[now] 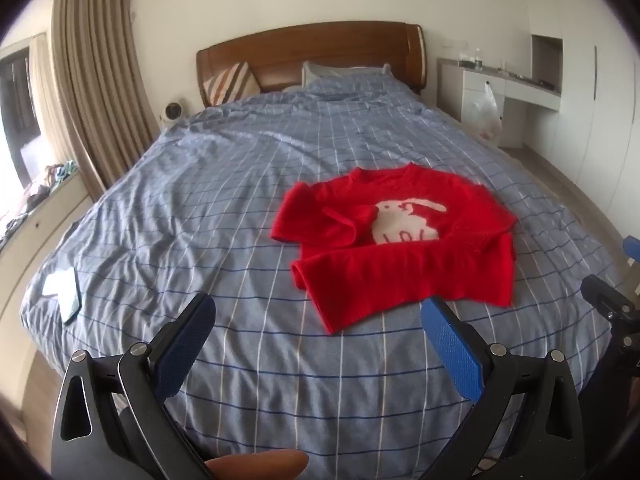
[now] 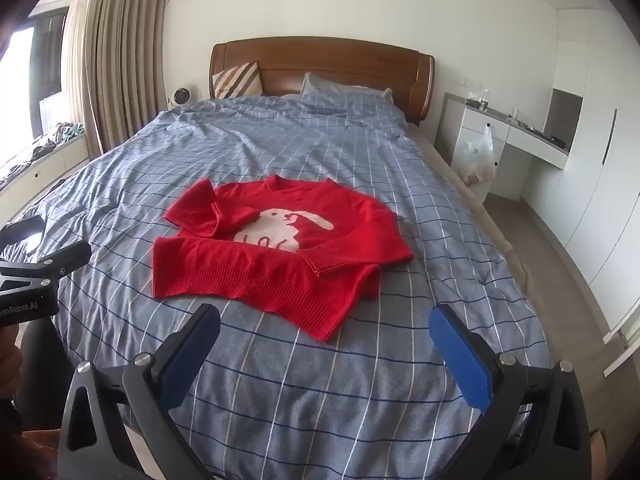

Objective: Fold small clothes

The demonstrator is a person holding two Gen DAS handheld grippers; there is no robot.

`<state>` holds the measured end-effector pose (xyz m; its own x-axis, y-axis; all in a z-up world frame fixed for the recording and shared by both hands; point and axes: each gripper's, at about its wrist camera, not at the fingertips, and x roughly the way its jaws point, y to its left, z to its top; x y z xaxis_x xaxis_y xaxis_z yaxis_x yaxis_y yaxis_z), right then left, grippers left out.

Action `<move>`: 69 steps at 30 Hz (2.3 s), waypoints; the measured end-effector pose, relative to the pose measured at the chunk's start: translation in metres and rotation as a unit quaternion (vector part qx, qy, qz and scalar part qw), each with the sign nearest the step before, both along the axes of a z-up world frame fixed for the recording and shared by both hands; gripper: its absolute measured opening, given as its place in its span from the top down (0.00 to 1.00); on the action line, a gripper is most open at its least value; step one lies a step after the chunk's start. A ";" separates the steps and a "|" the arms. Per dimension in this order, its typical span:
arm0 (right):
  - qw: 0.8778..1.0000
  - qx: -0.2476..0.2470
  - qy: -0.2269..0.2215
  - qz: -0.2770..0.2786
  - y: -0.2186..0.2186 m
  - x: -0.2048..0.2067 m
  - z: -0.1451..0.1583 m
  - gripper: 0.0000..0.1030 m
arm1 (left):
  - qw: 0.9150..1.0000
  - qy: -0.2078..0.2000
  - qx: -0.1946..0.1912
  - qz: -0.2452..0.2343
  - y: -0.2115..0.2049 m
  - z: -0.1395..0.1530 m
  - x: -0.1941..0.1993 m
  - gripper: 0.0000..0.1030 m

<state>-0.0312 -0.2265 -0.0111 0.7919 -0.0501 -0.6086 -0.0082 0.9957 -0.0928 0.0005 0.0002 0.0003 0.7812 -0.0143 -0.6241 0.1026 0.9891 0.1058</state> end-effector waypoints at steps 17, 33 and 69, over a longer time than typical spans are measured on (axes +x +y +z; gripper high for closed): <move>1.000 0.006 0.002 -0.017 -0.011 0.004 0.000 0.00 | 0.998 0.046 -0.030 0.006 0.008 -0.006 0.010 0.00; 1.000 0.004 0.009 -0.015 -0.003 0.005 0.001 0.00 | 0.999 0.046 -0.011 0.013 0.007 -0.011 0.010 0.00; 1.000 0.004 0.006 -0.027 -0.005 0.004 -0.004 0.00 | 0.998 0.059 -0.010 0.015 0.017 -0.027 0.020 0.00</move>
